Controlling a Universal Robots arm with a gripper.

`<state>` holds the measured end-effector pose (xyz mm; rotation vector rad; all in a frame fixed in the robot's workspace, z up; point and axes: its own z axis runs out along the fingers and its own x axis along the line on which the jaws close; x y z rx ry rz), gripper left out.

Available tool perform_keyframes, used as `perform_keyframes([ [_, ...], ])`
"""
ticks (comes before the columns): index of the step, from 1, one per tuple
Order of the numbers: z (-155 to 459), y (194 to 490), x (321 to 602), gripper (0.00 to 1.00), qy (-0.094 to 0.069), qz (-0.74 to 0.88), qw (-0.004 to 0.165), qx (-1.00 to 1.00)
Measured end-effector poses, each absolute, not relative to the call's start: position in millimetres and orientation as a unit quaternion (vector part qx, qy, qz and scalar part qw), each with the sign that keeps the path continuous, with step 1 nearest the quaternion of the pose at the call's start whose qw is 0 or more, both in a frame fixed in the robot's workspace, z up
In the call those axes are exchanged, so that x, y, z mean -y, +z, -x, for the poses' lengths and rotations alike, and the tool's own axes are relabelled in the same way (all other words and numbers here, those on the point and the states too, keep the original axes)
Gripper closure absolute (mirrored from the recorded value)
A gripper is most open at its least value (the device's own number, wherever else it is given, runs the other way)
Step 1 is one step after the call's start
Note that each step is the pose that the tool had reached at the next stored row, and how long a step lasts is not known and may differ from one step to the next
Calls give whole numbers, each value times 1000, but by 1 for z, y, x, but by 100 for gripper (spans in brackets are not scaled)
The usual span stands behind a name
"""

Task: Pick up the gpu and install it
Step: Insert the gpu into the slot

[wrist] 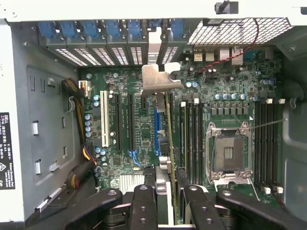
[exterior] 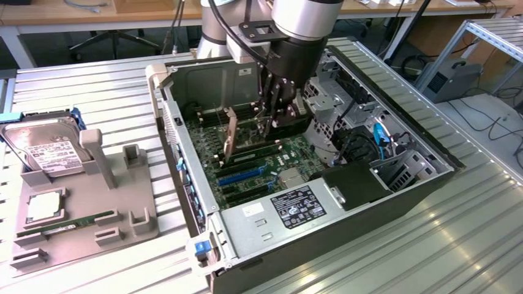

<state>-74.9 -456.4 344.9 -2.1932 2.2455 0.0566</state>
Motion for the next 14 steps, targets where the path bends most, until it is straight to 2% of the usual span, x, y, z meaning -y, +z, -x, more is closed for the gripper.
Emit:
perform_keyframes([
  [14,77,339,457,72,18,699,1,-715],
])
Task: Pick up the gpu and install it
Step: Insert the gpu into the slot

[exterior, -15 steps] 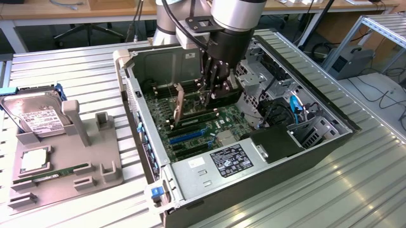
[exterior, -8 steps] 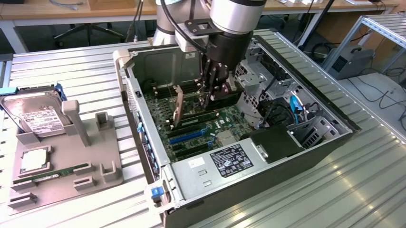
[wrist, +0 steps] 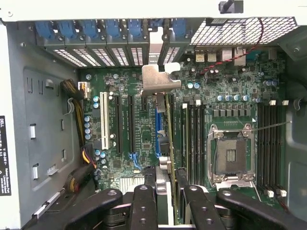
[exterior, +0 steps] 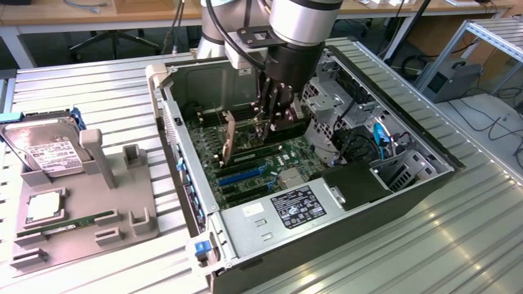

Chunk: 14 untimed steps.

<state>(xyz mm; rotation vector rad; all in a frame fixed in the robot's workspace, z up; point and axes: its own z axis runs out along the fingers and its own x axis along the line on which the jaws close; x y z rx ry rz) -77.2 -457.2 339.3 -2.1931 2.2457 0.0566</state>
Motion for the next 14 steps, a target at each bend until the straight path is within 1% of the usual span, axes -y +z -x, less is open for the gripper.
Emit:
perform_keyframes([
  [14,79,338,458,72,18,699,1,-715],
])
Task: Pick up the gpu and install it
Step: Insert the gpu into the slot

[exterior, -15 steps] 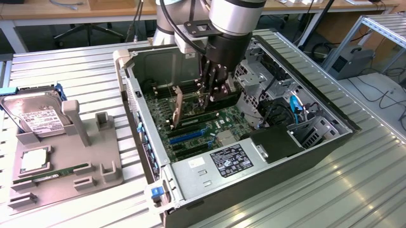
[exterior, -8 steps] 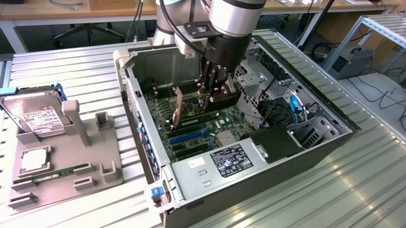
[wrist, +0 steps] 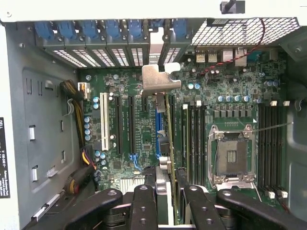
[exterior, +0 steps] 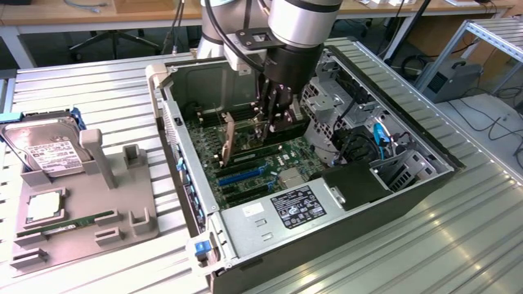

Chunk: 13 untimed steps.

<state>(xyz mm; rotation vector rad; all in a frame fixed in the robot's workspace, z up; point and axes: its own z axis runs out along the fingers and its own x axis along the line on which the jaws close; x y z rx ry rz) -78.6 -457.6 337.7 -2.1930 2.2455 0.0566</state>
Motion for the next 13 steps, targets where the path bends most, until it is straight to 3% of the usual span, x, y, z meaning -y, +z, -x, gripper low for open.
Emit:
perform_keyframes([
  [13,80,336,458,72,18,699,1,-715],
])
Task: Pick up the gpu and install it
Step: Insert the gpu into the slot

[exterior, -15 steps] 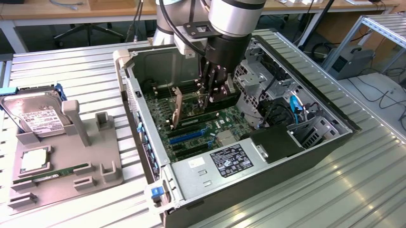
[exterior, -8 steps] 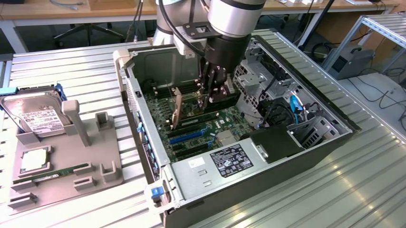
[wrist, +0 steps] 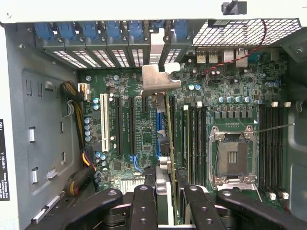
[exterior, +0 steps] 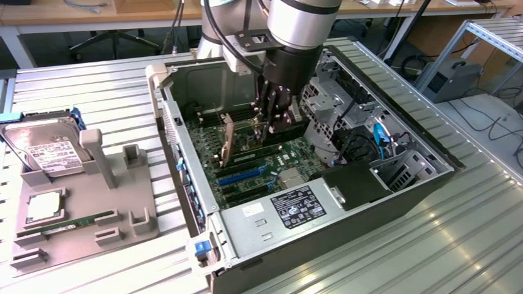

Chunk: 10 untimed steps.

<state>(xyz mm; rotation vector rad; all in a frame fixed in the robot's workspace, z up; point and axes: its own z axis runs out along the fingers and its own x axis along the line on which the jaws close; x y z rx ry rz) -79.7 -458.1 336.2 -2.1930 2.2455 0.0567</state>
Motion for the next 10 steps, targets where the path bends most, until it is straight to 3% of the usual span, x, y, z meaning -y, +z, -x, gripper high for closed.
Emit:
perform_keyframes([
  [10,82,335,458,72,18,699,1,-715],
])
